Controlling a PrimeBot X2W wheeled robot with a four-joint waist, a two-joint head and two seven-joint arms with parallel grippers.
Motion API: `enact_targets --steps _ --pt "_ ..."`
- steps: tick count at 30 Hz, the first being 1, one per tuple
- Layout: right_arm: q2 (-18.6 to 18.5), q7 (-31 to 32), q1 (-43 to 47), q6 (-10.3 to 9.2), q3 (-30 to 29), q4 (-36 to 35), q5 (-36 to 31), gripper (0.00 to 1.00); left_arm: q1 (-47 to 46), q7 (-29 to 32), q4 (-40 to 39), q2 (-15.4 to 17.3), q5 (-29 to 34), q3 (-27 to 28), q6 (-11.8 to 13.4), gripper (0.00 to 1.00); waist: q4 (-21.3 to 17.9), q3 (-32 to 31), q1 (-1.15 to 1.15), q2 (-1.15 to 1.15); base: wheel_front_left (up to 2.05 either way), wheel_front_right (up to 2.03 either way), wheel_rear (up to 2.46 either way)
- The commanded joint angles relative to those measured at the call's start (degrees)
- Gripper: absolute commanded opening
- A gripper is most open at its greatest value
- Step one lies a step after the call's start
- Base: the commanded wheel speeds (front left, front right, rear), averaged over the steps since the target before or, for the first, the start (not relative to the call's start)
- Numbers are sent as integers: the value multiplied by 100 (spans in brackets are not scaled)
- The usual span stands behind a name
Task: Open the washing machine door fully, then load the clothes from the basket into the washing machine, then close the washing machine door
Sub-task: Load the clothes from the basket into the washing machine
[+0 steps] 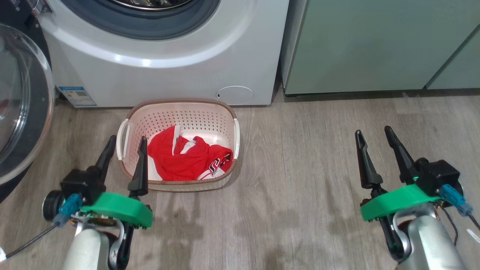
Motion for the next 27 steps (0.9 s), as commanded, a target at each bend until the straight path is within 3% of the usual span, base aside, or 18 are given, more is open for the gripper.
enact_targets --steps 1,10,27 --pt "28 -53 -184 0 117 -190 61 100 -213 1 -215 129 -14 148 36 100 -2 12 0 0 0 0 0" --pt "28 -53 -193 0 147 -204 76 100 -197 16 -291 137 -75 79 29 100 -34 26 0 0 65 -87 22" --pt "28 -53 -225 0 162 -178 86 100 -220 8 -394 173 -168 7 55 100 -50 53 0 0 172 -182 11"
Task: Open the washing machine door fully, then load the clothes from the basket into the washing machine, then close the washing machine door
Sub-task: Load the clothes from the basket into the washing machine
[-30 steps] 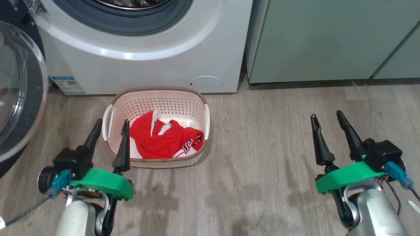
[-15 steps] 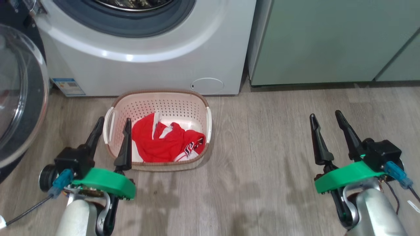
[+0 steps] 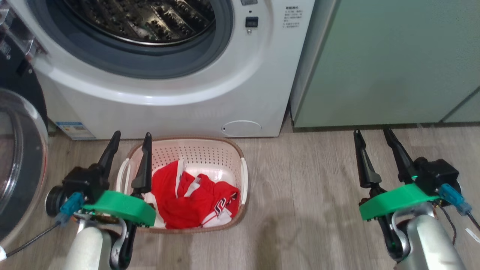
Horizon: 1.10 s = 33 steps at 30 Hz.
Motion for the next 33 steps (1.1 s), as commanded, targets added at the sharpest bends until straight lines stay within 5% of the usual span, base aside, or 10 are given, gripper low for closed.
enact_targets --steps 1,33 --pt "13 -53 -203 0 131 -180 38 100 -200 3 -224 118 -61 167 45 100 6 0 -1 0 99 -99 0" --pt "13 -53 -233 0 140 -232 12 100 -263 18 -204 171 -160 33 172 100 37 127 -1 0 8 -8 0"
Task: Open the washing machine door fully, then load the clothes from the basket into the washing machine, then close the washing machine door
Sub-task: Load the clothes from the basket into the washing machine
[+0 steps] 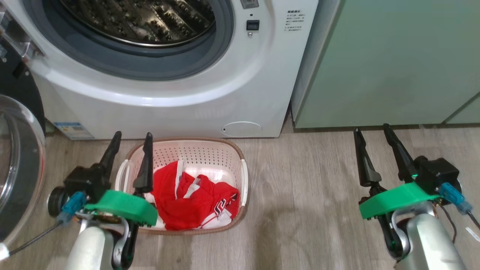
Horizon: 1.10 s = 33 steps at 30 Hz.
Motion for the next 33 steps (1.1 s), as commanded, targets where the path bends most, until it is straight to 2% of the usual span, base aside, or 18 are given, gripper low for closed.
enact_targets --steps 1,8,18,19,26,33 --pt "12 -53 -225 0 129 -245 14 100 -310 72 -142 109 -58 132 17 100 13 119 0 0 0 0 0" --pt "12 -54 -476 0 159 -450 30 100 -1038 422 630 9 -112 -105 -70 100 -12 792 0 0 0 0 0" --pt "12 -54 -1135 0 356 -825 116 100 -2469 704 2882 -151 -100 -448 -192 100 -242 2217 0 0 0 0 0" --pt "12 -54 -1135 0 356 -825 116 100 -2469 704 2882 -151 -100 -448 -192 100 -242 2217 0 0 0 0 0" --pt "12 -54 -1522 0 514 -1029 187 100 -3298 758 4379 -199 -142 -634 -375 100 -420 3078 0 0 0 0 0" --pt "12 -54 -1764 0 696 -1278 335 100 -3970 957 5488 -124 -246 -691 -497 100 -695 3822 0 0 0 0 0"
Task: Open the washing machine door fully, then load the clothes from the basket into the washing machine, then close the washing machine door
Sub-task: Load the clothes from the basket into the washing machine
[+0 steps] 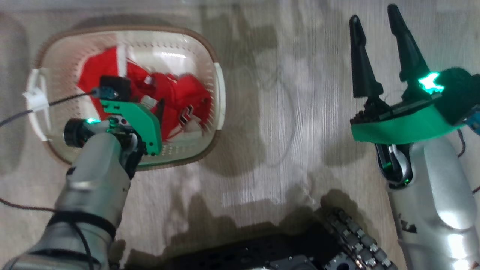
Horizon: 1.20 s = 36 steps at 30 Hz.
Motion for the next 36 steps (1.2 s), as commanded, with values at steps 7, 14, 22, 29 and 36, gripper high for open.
enact_targets --steps 7,14,22,29,36 --pt "15 -35 -84 0 281 -379 164 100 -423 278 664 350 -143 139 -41 100 -473 890 -1 0 0 0 0" --pt "15 -35 -116 0 389 -434 267 100 -674 624 1033 465 -207 166 203 100 -621 1175 -1 0 0 0 0" --pt "15 -35 -104 0 404 -410 308 100 -719 876 1147 531 -220 97 315 0 -659 1113 -1 0 0 0 0" --pt "15 -35 -1 0 327 -301 276 100 -576 496 1156 545 -62 -141 263 0 -481 616 -1 0 0 0 0" --pt "15 -35 138 0 234 -182 103 100 -372 -226 1018 476 -61 -246 98 0 -229 33 -1 0 0 0 0"
